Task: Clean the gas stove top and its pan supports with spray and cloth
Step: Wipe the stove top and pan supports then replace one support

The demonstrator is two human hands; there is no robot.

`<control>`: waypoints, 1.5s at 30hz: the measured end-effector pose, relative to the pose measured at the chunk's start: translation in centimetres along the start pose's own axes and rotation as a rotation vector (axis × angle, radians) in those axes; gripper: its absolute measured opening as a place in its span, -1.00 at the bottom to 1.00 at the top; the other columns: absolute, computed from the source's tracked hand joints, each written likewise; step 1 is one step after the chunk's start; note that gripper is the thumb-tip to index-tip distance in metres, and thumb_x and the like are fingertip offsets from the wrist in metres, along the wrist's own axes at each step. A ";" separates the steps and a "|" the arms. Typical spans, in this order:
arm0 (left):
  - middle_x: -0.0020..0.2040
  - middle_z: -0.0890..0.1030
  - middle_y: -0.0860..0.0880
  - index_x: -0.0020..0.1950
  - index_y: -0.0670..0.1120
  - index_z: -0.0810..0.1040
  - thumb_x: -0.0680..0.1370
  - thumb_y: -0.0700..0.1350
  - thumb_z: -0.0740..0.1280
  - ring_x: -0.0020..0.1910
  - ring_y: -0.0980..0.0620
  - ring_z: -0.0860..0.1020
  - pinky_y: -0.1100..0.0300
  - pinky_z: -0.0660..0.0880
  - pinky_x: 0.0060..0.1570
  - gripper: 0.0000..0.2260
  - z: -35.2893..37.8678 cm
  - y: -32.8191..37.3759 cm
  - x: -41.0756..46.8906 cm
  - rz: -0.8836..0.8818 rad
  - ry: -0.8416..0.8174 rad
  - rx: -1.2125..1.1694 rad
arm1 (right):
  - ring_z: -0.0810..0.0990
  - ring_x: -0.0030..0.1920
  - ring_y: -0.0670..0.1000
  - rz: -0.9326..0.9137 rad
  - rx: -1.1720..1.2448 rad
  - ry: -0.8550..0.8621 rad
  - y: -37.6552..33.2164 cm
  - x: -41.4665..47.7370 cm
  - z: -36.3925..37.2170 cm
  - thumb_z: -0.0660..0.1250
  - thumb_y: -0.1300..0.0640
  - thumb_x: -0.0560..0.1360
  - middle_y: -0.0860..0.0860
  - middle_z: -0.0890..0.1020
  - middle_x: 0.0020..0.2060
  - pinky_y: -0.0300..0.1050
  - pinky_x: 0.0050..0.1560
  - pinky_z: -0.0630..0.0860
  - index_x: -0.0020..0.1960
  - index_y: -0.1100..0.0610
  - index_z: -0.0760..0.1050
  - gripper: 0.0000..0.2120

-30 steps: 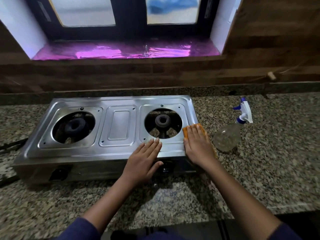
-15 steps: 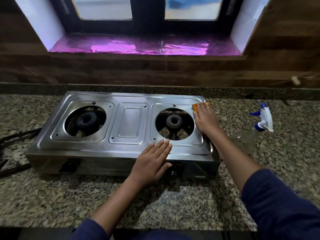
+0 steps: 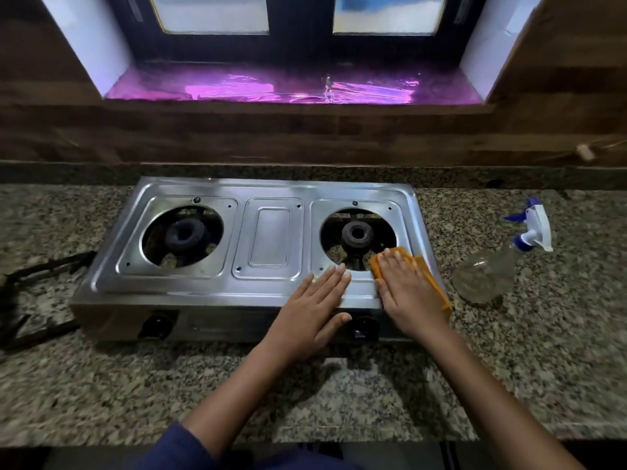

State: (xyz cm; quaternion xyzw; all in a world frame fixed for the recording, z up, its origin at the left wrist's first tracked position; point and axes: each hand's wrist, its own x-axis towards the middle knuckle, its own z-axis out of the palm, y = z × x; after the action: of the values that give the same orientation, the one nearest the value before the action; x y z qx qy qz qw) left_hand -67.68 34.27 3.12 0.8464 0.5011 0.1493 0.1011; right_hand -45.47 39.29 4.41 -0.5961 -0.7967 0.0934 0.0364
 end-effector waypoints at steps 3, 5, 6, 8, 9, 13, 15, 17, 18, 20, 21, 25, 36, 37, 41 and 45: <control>0.59 0.06 0.03 0.59 -0.01 0.07 0.65 0.19 -0.02 0.57 0.14 -0.05 0.02 -0.03 0.54 -0.45 -1.7 -3.0 -2.5 -0.108 0.125 -0.071 | -0.06 0.57 -0.07 -0.065 0.032 -0.050 -4.1 0.9 0.7 -0.19 -0.15 0.60 -0.04 0.04 0.58 -0.08 0.54 -0.15 0.60 0.04 -0.01 -0.39; 0.59 0.08 0.02 0.58 -0.02 0.11 0.63 0.15 0.03 0.57 0.12 -0.03 0.04 -0.04 0.53 -0.46 -3.1 -6.3 -5.0 -0.238 0.226 -0.073 | -0.04 0.58 -0.04 -0.084 0.046 -0.046 -7.7 1.9 1.3 -0.15 -0.12 0.60 -0.02 0.05 0.58 -0.06 0.54 -0.13 0.60 0.06 0.01 -0.41; 0.59 0.09 0.01 0.58 -0.03 0.12 0.62 0.13 0.03 0.57 0.10 -0.02 0.04 -0.04 0.52 -0.45 -3.8 -8.2 -6.5 -0.305 0.274 -0.057 | -0.03 0.58 -0.03 -0.083 0.053 -0.035 -9.5 2.5 1.7 -0.14 -0.11 0.60 -0.01 0.06 0.58 -0.06 0.53 -0.12 0.59 0.07 0.02 -0.40; 0.59 0.11 -0.04 0.57 -0.08 0.15 0.61 0.12 0.02 0.58 0.01 0.01 0.00 -0.03 0.51 -0.44 -5.6 -12.3 -9.9 -0.446 0.345 -0.004 | 0.00 0.58 -0.01 -0.076 0.057 -0.031 -13.6 3.6 2.5 -0.09 -0.08 0.62 0.01 0.09 0.58 -0.04 0.53 -0.12 0.58 0.09 0.05 -0.43; 0.58 0.14 -0.08 0.56 -0.12 0.18 0.61 0.11 0.01 0.57 -0.04 0.05 -0.03 -0.02 0.50 -0.44 -6.6 -14.5 -12.0 -0.526 0.380 0.026 | 0.00 0.58 0.00 -0.078 0.056 -0.030 -16.1 4.1 3.0 -0.07 -0.07 0.64 0.02 0.10 0.58 -0.04 0.53 -0.12 0.58 0.10 0.05 -0.45; 0.51 0.26 -0.25 0.49 -0.26 0.29 0.59 0.10 0.06 0.51 -0.21 0.20 -0.16 0.12 0.44 -0.42 -9.0 -21.8 -18.5 -0.829 0.487 -0.023 | 0.03 0.57 0.03 -0.148 0.100 -0.026 -25.3 5.5 4.9 -0.06 -0.04 0.65 0.06 0.13 0.57 -0.02 0.52 -0.10 0.57 0.12 0.08 -0.46; 0.48 0.30 -0.30 0.49 -0.27 0.27 0.63 0.03 0.16 0.46 -0.27 0.29 -0.13 0.24 0.40 -0.47 -9.8 -24.0 -20.4 -0.879 0.450 -0.182 | 0.03 0.57 0.04 -0.187 0.114 -0.021 -30.0 6.1 5.7 -0.01 -0.03 0.67 0.07 0.13 0.57 -0.01 0.52 -0.09 0.58 0.14 0.07 -0.48; 0.42 0.38 -0.31 0.53 -0.20 0.25 0.63 -0.02 0.22 0.36 -0.30 0.41 -0.09 0.37 0.27 -0.50 -10.3 -25.4 -21.5 -0.890 0.384 -0.329 | 0.02 0.57 0.04 -0.214 0.122 -0.024 -34.2 6.5 6.3 -0.02 -0.03 0.67 0.07 0.10 0.58 -0.02 0.53 -0.09 0.58 0.14 0.05 -0.47; 0.39 0.43 -0.31 0.53 -0.16 0.25 0.62 0.01 0.22 0.30 -0.30 0.46 -0.09 0.41 0.20 -0.48 -10.5 -25.7 -21.7 -0.865 0.369 -0.373 | 0.01 0.57 0.04 -0.224 0.130 -0.035 -35.8 6.8 6.6 -0.02 -0.03 0.67 0.07 0.08 0.58 -0.01 0.54 -0.09 0.58 0.14 0.05 -0.47; 0.38 0.46 -0.26 0.53 -0.11 0.27 0.55 0.09 0.12 0.28 -0.24 0.49 -0.01 0.43 0.18 -0.43 -10.9 -26.4 -22.2 -0.813 0.351 -0.437 | 0.00 0.58 0.04 -0.248 0.141 -0.044 -39.0 7.2 7.2 -0.04 -0.04 0.67 0.07 0.06 0.58 0.01 0.55 -0.09 0.59 0.14 0.03 -0.46; 0.41 0.45 -0.21 0.52 -0.10 0.28 0.53 0.09 0.08 0.31 -0.19 0.48 0.07 0.41 0.19 -0.41 -11.1 -26.8 -22.5 -0.798 0.331 -0.477 | -0.02 0.58 0.04 -0.258 0.142 -0.045 -40.5 7.5 7.5 -0.04 -0.05 0.67 0.07 0.05 0.58 0.01 0.55 -0.10 0.59 0.14 0.02 -0.46; 0.41 0.44 -0.06 0.49 -0.10 0.34 0.50 0.06 0.15 0.34 0.07 0.42 0.27 0.31 0.20 -0.43 -11.6 -28.7 -23.2 -0.751 0.306 -0.672 | -0.09 0.58 0.02 -0.286 0.131 -0.081 -45.0 8.7 8.5 -0.04 -0.06 0.65 0.06 -0.01 0.59 0.01 0.56 -0.17 0.60 0.13 -0.04 -0.42; 0.39 0.46 0.01 0.43 -0.11 0.43 0.50 -0.11 0.27 0.38 0.14 0.40 0.18 0.32 0.39 -0.53 -11.7 -28.7 -23.0 -0.788 0.426 -1.073 | -0.20 0.57 -0.05 -0.418 -0.001 -0.307 -44.3 13.3 6.3 -0.05 -0.07 0.65 -0.06 -0.11 0.59 0.06 0.51 -0.26 0.60 -0.01 -0.13 -0.43; 0.38 0.47 0.00 0.42 -0.10 0.44 0.49 -0.09 0.27 0.37 0.14 0.42 0.17 0.34 0.39 -0.52 -11.7 -28.8 -23.1 -0.784 0.424 -1.077 | -0.23 0.57 -0.06 -0.400 -0.001 -0.301 -44.3 14.5 6.4 -0.06 -0.08 0.65 -0.07 -0.13 0.59 0.11 0.50 -0.28 0.60 -0.03 -0.15 -0.43; 0.35 0.52 0.01 0.39 0.01 0.47 0.44 -0.02 0.29 0.32 0.09 0.49 -0.03 0.43 0.34 -0.50 -11.9 -29.3 -23.4 -0.809 0.404 -1.120 | -0.23 0.57 0.02 -0.275 0.002 -0.252 -45.1 21.3 7.1 -0.06 -0.12 0.65 -0.01 -0.13 0.59 0.21 0.50 -0.26 0.60 0.01 -0.16 -0.41; 0.32 0.54 0.01 0.37 0.00 0.50 0.47 -0.11 0.30 0.29 0.05 0.52 0.01 0.45 0.32 -0.56 -12.0 -29.5 -23.5 -0.842 0.387 -1.146 | -0.23 0.57 0.06 -0.134 -0.061 -0.216 -45.4 27.8 6.9 -0.09 -0.12 0.65 0.02 -0.14 0.59 0.20 0.49 -0.29 0.60 0.07 -0.16 -0.40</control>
State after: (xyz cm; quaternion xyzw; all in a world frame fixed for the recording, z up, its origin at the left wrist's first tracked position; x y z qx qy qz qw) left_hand -106.73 27.95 1.29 0.3553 0.6357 0.4829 0.4863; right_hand -97.40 52.81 4.94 -0.5288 -0.8364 0.1304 -0.0615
